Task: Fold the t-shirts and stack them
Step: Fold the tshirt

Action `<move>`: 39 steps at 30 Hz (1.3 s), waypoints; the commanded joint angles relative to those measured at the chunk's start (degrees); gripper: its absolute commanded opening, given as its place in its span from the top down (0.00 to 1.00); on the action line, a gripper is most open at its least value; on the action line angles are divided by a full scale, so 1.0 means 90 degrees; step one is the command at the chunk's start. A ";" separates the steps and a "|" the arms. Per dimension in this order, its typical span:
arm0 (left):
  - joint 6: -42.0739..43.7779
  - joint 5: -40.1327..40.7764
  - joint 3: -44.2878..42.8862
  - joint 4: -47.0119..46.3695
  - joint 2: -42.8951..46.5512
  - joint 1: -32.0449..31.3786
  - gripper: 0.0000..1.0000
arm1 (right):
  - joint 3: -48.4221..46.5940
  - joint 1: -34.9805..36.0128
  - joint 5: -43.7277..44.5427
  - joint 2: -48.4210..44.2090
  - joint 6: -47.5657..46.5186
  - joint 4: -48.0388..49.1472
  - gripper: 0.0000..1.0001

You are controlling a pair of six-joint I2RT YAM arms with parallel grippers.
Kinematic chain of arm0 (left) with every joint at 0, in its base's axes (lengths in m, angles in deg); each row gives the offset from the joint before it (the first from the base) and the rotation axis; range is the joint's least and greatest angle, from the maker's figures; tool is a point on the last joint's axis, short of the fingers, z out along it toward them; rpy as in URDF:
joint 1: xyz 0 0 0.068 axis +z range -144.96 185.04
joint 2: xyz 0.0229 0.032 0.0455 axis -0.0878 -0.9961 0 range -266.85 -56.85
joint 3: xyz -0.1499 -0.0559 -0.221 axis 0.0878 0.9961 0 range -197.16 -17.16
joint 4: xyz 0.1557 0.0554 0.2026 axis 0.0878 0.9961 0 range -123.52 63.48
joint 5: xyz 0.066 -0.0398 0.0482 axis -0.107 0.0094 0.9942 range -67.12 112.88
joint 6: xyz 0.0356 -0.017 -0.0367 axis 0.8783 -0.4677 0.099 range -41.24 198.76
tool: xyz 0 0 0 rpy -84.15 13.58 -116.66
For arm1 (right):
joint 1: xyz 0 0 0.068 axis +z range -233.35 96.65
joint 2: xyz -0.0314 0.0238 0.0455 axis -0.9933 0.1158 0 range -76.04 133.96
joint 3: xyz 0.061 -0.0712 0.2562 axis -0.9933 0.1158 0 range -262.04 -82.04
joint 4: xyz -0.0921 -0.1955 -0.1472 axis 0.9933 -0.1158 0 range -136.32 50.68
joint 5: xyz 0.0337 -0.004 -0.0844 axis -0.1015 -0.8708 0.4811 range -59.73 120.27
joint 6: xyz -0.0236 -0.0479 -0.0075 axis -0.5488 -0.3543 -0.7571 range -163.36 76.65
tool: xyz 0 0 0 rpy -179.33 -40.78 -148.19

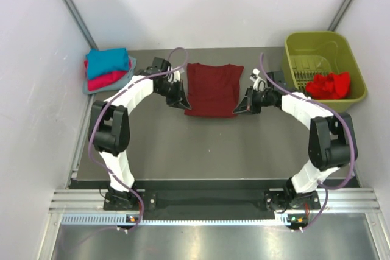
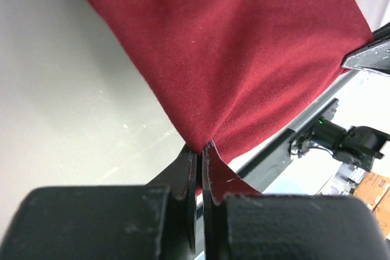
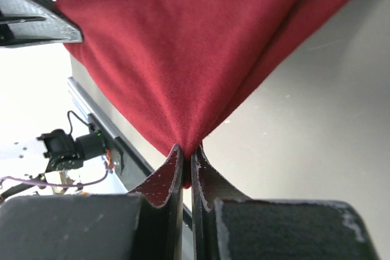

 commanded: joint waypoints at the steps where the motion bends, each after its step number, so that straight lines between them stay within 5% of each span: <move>1: -0.0001 -0.0171 -0.0044 0.0276 0.0581 -0.0020 1.00 | -0.0188 -0.0024 -0.0160 -0.0574 -0.0019 -0.0193 1.00; 9: 0.0214 0.0014 -0.1066 0.0316 0.0077 -0.0031 1.00 | -0.0645 -0.0141 -0.0190 -0.0488 0.0255 0.0255 1.00; 29: 0.0849 0.1078 -0.4954 -0.0455 -0.2874 0.0057 1.00 | -0.3477 -0.0532 0.0230 0.2041 -0.0048 0.0841 1.00; 39: 0.0976 0.1439 -0.5649 -0.1109 -0.3588 0.0077 1.00 | -0.4953 -0.0522 0.0493 0.3251 -0.0165 0.0929 1.00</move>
